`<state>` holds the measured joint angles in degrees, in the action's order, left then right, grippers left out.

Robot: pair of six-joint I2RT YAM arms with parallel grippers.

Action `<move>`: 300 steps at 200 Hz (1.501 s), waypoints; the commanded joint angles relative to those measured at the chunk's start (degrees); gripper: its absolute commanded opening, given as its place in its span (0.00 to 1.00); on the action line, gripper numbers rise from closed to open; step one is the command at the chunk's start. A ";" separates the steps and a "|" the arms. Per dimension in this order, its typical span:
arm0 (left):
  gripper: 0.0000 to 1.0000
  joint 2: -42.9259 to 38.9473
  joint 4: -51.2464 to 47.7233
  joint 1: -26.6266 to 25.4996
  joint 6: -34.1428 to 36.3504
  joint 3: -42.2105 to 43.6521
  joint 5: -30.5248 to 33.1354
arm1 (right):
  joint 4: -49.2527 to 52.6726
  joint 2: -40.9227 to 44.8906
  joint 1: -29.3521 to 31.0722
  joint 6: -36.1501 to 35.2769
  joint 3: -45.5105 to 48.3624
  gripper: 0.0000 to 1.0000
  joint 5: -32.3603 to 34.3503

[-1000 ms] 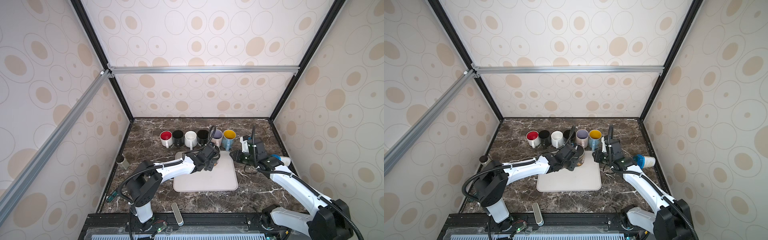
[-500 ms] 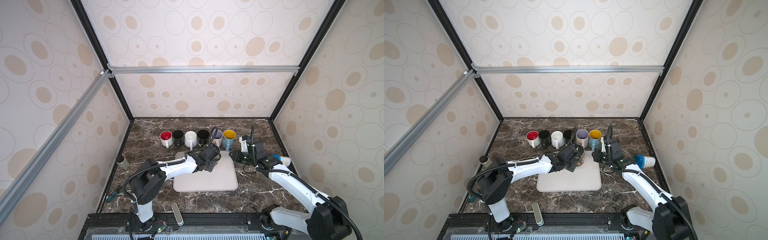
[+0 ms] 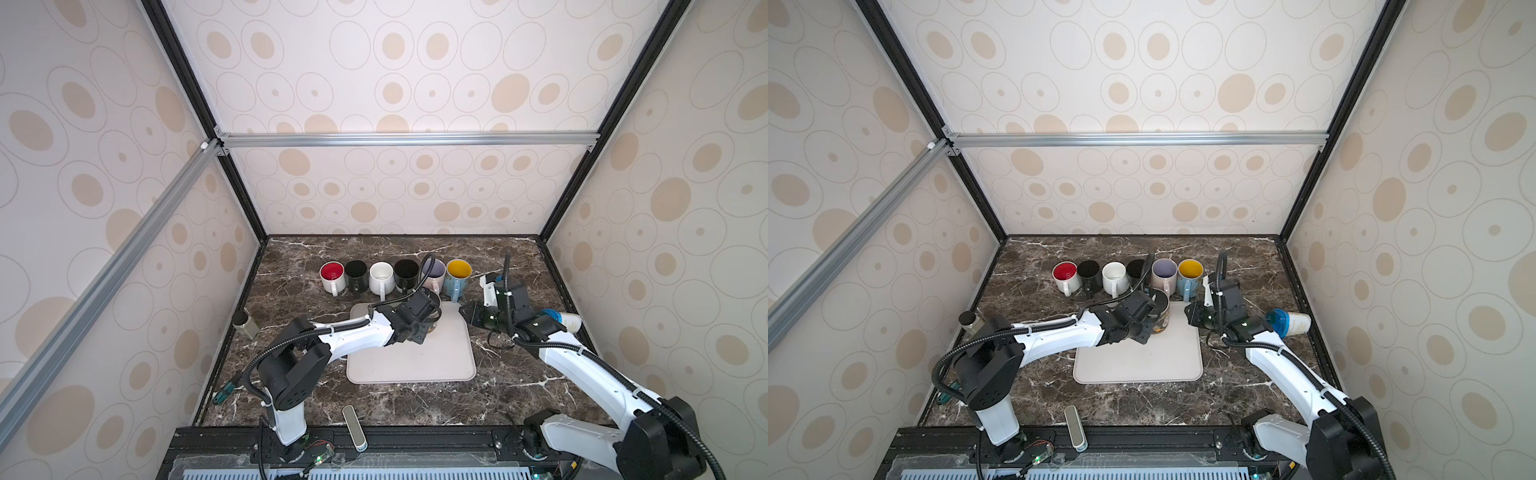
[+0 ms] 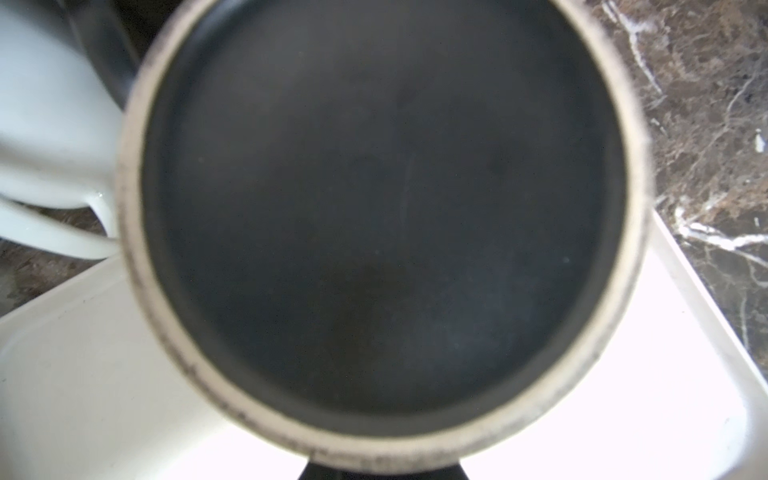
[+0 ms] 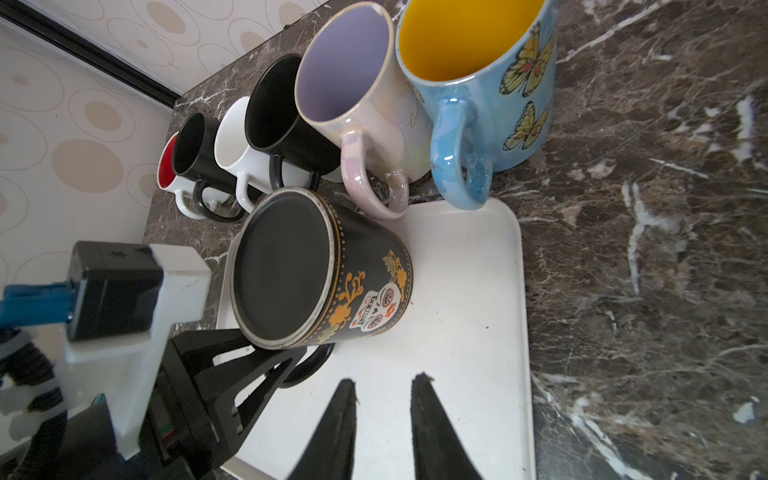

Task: Turn the mug right side up

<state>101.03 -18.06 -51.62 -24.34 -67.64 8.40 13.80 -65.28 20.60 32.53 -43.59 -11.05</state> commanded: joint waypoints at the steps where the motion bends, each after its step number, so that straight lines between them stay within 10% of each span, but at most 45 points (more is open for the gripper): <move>1: 0.00 -6.43 1.47 -0.42 0.87 -0.42 1.74 | 0.35 2.27 -0.37 1.12 1.12 0.26 -0.93; 91: 0.00 -23.29 7.90 0.92 -1.65 3.00 -3.84 | -6.82 8.03 -0.41 6.02 8.23 0.26 -8.95; 191: 0.00 -37.75 52.90 17.20 -27.94 23.55 -37.74 | -44.39 4.45 -0.27 24.81 14.33 0.38 -37.67; 300: 0.00 -35.39 69.22 17.74 -36.47 28.27 -41.80 | -58.09 -3.70 3.57 31.10 10.38 0.45 -38.89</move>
<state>66.26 35.03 -34.15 -58.81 -37.63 -31.09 -39.48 -68.10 22.98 61.89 -31.16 -48.93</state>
